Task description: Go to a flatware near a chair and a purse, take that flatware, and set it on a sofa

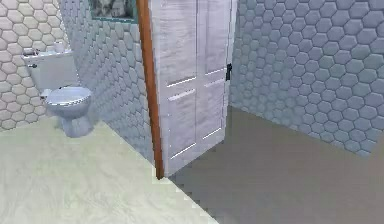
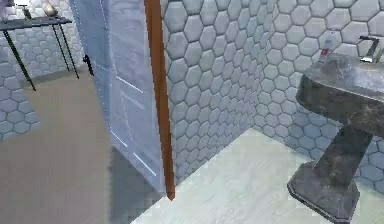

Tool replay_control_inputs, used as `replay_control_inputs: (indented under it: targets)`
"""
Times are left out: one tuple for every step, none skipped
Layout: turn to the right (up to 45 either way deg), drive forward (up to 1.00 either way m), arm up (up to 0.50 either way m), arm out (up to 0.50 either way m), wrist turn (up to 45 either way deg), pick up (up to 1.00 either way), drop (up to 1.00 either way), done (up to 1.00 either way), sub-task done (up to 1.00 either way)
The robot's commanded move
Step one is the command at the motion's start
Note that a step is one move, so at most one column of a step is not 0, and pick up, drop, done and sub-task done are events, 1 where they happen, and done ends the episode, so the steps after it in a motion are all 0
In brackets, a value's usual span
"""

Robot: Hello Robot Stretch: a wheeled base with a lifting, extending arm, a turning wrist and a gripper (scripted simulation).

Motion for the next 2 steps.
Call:
replay_control_inputs:
  targets:
    - [39.0,0.00,0.00,0.00,0.0,0.00,0.00,0.00,0.00]
    - [0.0,1.00,0.00,0.00,0.0,0.00,0.00,0.00,0.00]
